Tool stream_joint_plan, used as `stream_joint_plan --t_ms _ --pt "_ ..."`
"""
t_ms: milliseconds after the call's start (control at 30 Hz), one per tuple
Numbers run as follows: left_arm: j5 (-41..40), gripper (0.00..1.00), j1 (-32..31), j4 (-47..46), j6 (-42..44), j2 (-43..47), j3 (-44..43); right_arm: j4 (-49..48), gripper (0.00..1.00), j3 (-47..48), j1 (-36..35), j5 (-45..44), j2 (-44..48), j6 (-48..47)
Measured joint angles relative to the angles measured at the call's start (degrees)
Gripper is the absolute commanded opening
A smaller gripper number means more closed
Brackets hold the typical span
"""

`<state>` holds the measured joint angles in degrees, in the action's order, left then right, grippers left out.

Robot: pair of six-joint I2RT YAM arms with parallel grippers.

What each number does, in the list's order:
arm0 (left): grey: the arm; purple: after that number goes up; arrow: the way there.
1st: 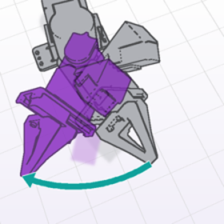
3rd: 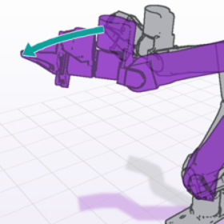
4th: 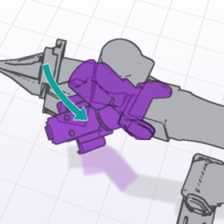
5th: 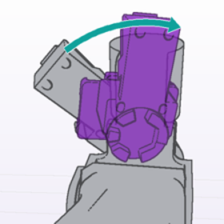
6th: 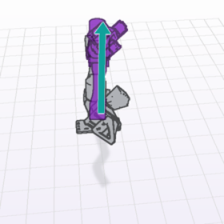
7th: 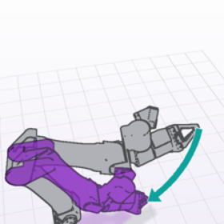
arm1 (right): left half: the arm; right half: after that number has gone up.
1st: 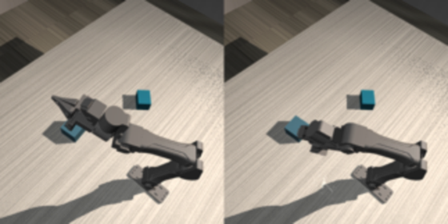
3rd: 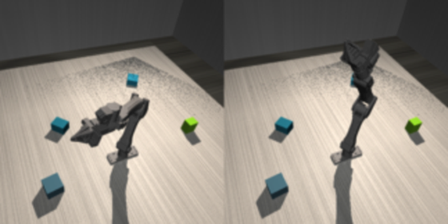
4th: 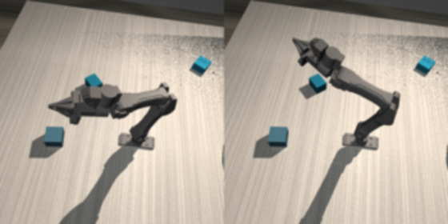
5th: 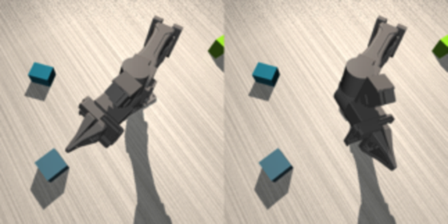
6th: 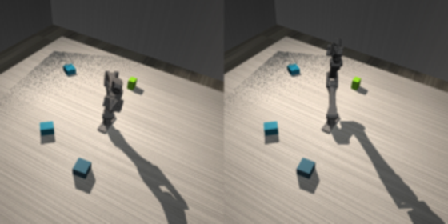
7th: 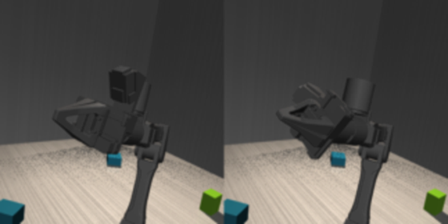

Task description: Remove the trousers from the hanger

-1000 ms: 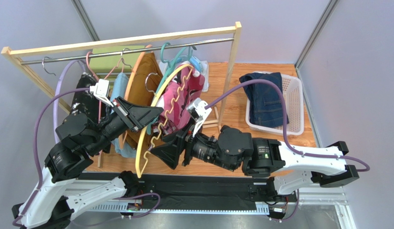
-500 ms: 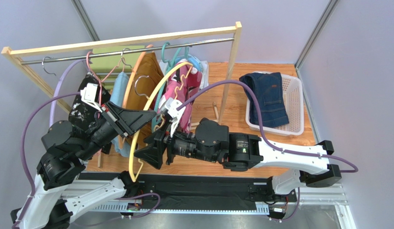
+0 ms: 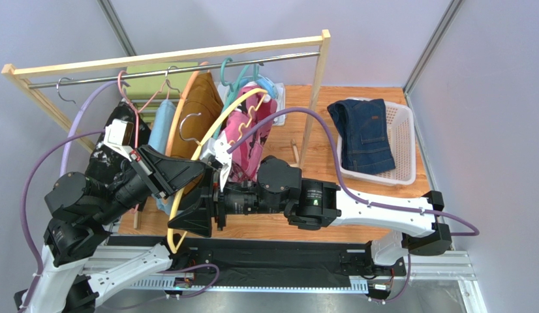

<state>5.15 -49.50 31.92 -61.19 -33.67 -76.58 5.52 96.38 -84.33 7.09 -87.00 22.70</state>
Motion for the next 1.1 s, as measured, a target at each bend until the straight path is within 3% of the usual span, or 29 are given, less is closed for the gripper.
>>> stream_joint_plan --t_ms 400,1100 --pt "-0.11 0.0 0.31 0.37 -0.02 3.13 0.9 -3.3 0.52 0.57 -0.11 5.09 -2.19 -0.02" --pt "1.25 0.0 0.81 -2.14 -1.31 4.72 4.22 -1.51 0.4 0.02 -1.68 -4.24 -2.25 0.61"
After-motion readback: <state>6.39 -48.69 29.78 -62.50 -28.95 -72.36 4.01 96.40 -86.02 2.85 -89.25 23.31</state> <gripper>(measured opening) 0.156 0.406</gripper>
